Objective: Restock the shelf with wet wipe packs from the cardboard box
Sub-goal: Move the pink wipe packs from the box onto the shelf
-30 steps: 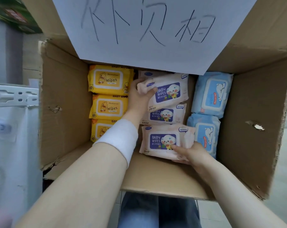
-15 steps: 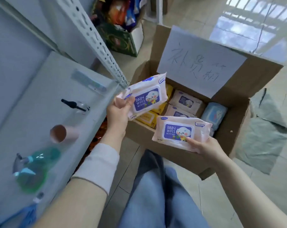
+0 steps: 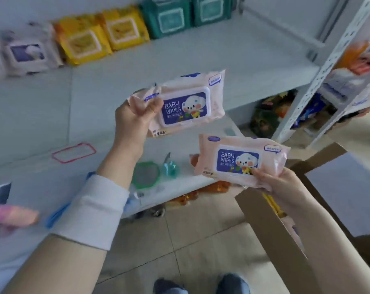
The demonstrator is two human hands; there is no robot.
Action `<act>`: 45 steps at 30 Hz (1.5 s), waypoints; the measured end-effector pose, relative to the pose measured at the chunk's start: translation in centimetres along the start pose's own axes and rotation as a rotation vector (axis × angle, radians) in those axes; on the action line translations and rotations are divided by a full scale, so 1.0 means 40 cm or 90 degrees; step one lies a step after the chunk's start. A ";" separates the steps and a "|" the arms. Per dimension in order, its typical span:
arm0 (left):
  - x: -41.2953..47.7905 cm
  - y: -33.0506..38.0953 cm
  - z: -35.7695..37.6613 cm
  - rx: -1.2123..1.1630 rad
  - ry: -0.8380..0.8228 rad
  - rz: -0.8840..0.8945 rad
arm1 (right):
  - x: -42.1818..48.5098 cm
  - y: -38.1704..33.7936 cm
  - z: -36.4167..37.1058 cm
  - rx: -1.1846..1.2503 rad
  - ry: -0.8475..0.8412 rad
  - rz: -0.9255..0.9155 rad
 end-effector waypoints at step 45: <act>0.824 -0.181 -1.310 0.606 0.270 0.068 | 0.678 -0.409 1.495 -0.636 0.356 -0.383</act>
Point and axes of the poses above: each hand's wrist, its own x-axis towards the middle knuckle, its own z-axis out of the palm, y = z × x, the point moved 2 cm from there along x, towards the middle knuckle, and after that the axes turned 6 degrees about z, right-handed, at the moved point
